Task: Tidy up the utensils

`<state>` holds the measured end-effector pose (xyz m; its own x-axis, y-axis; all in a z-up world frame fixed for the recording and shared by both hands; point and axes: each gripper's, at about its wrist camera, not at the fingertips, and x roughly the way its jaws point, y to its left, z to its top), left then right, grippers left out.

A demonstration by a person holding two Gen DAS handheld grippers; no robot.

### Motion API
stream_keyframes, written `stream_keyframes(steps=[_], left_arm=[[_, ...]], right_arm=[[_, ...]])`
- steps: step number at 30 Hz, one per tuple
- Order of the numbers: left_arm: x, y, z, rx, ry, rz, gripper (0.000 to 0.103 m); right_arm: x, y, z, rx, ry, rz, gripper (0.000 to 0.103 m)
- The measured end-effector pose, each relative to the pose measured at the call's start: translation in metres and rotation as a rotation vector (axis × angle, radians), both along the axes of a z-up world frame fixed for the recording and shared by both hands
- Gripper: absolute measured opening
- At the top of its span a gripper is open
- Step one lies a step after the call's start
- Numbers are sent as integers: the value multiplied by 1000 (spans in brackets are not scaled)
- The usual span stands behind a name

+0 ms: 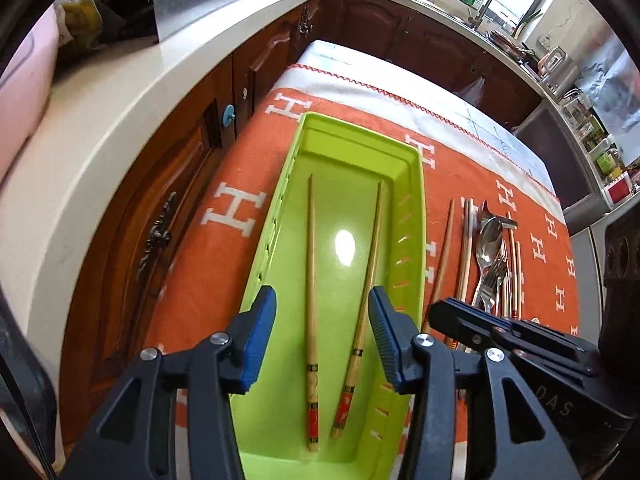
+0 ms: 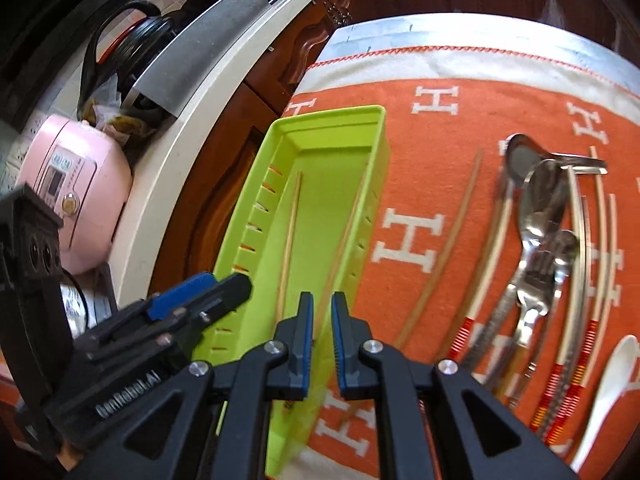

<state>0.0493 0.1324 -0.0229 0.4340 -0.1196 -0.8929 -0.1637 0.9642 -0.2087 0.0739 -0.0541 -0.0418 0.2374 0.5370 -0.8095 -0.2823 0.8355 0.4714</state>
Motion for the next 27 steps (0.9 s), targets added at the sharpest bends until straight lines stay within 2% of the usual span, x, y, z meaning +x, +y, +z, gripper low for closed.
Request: stream_keyframes(steps=[4, 6, 13, 17, 21, 23, 25, 27], left_arm=[[-8, -10, 10, 34, -15, -15, 59], [-11, -19, 16, 38, -27, -39, 61], [-13, -67, 31, 24, -67, -151, 62], [-10, -96, 28, -38, -61, -227, 62], [-2, -117, 22, -23, -37, -278, 61], [5, -129, 16, 0, -22, -318, 57], [13, -139, 9, 27, 3, -351, 42], [23, -146, 1, 39, 27, -377, 32]], right_arm=[[-12, -21, 4, -25, -27, -3, 9], [-16, -32, 7, -31, -39, -10, 9], [-26, -94, 20, -15, -66, -99, 9], [-31, -128, 25, -11, -87, -157, 9], [-35, -159, 23, 4, -87, -214, 9], [-35, -169, 20, 2, -86, -230, 9], [-34, -179, 14, 3, -78, -247, 9], [-31, -184, 8, 14, -63, -251, 9]])
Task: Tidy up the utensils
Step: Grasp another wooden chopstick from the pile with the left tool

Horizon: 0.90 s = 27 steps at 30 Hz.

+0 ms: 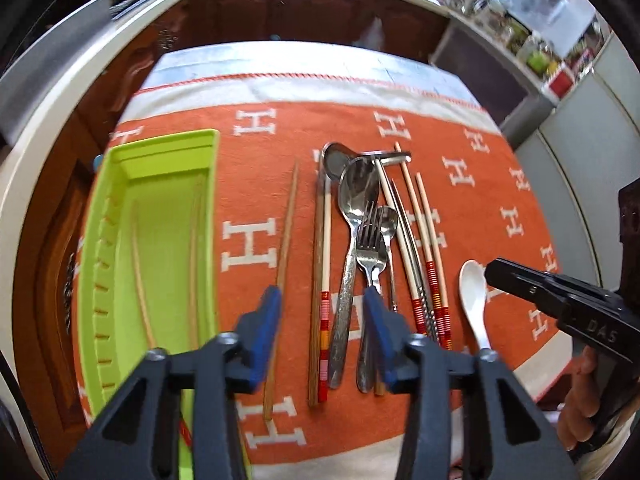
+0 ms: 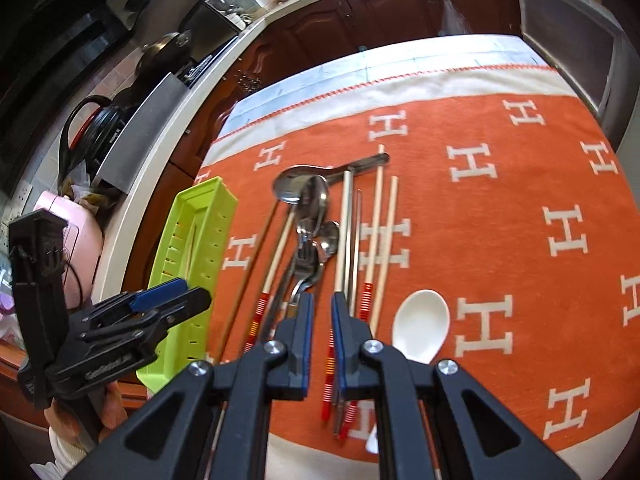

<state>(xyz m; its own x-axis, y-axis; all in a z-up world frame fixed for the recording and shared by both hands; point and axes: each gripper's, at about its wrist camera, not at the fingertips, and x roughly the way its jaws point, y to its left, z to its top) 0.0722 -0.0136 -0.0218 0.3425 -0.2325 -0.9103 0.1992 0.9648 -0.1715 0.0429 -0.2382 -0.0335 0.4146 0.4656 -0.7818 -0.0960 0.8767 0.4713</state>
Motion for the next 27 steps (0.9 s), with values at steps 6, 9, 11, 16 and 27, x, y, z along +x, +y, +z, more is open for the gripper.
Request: stream_keyframes(steps=[6, 9, 11, 16, 27], left_arm=[[29, -7, -26, 47, 65, -23, 13], [41, -8, -38, 76, 102, -19, 12], [45, -8, -45, 104, 125, -17, 12], [49, -12, -58, 166, 156, -31, 12], [53, -6, -74, 186, 192, -20, 27]], right_arm=[[7, -7, -12, 23, 12, 2, 9], [12, -8, -18, 32, 19, 1, 9], [13, -11, -22, 39, 23, 2, 9], [20, -18, -32, 58, 41, 1, 9], [26, -24, -43, 72, 56, 5, 9]])
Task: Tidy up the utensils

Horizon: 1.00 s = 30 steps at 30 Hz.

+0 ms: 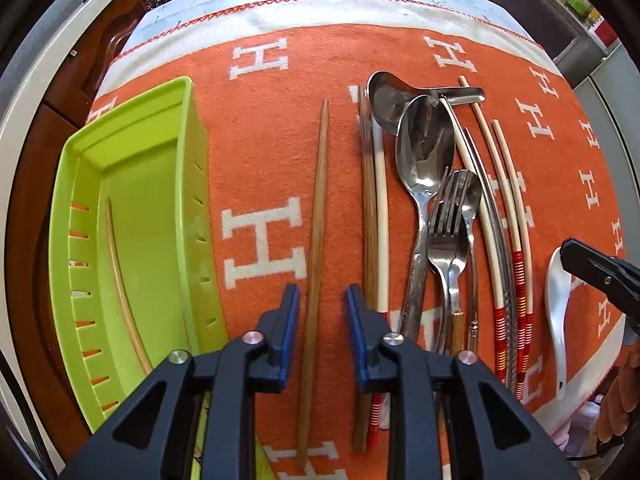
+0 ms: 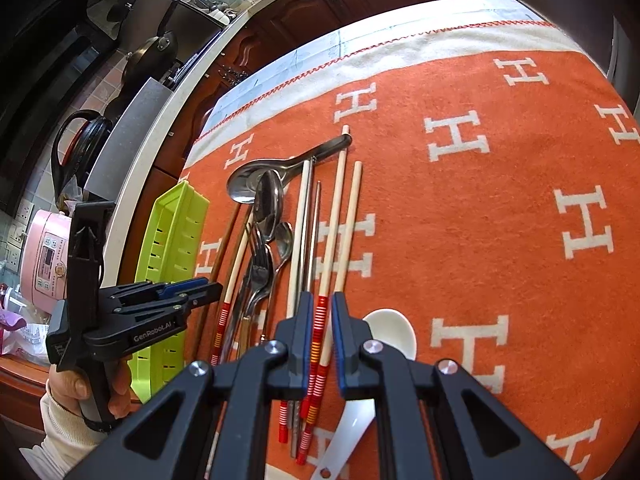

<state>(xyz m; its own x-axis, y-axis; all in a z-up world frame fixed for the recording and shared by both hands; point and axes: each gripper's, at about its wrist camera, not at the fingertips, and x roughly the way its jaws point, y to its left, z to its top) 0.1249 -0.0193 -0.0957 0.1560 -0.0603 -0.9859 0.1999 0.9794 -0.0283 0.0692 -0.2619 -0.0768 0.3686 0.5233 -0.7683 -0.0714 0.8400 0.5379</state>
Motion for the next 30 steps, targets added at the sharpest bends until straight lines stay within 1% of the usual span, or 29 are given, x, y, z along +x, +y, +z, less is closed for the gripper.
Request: stream_keyframes(steps=[1, 3, 6, 8, 9, 12, 15, 18, 23, 27, 30], left_arm=[[-2, -1, -1, -2, 1, -7, 31], [-4, -12, -3, 13, -8, -21, 37], [-5, -17, -4, 17, -22, -12, 35], [-6, -20, -3, 12, -34, -6, 15], [-8, -18, -2, -1, -27, -2, 5], [-14, -16, 2, -12, -35, 8, 4], [-23, -14, 8, -57, -31, 27, 4], [-31, -6, 17, -88, -47, 44, 4], [-42, 6, 51, -146, -105, 59, 4], [-49, 25, 78, -187, -141, 74, 4], [-52, 41, 99, -187, -184, 99, 4]], right_arm=[[0, -1, 0, 2, 0, -2, 9], [0, -2, -2, 6, 2, -3, 9], [0, -3, -3, 7, 4, -6, 9], [-1, -4, -2, 6, 2, -6, 9], [-1, -4, -2, 5, 1, -7, 9], [0, -5, -2, 3, 1, -8, 9], [0, -6, 0, 2, 5, -14, 9], [1, -6, 1, -5, 9, -16, 9], [0, -1, 4, -13, 12, -7, 9], [1, 11, 7, -8, 19, 15, 9], [3, 26, 10, -3, 21, 46, 9]])
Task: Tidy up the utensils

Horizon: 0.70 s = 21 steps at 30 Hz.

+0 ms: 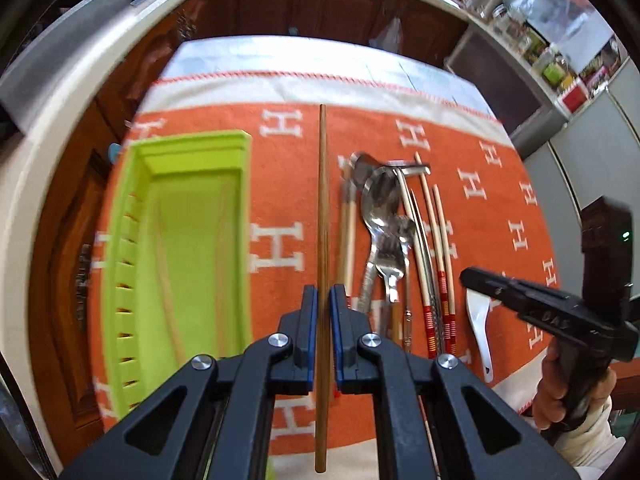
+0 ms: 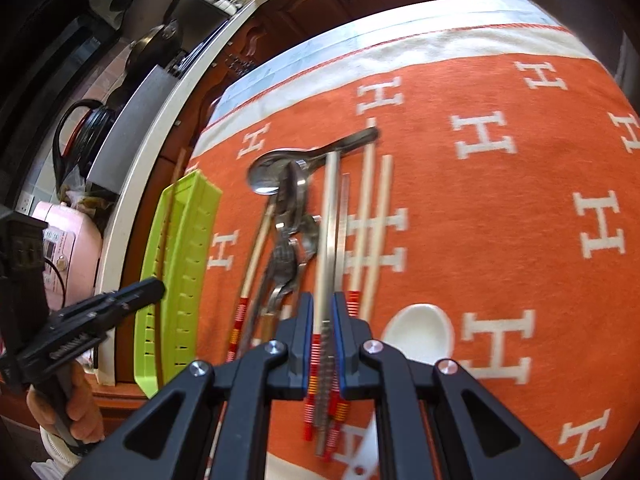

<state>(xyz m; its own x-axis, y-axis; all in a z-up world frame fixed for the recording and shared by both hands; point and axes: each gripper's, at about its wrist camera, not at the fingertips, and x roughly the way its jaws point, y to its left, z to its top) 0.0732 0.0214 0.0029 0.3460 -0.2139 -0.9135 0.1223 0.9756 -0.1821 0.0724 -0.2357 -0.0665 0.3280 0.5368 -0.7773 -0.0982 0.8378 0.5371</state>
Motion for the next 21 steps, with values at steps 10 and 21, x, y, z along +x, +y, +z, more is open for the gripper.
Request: stream_keyframes(steps=[10, 21], left_arm=[[-13, 75, -11, 83, 12, 160, 4], [-13, 97, -51, 91, 62, 174, 4]], right_arm=[[22, 58, -7, 61, 86, 77, 9], [52, 93, -16, 60, 190, 42, 9]])
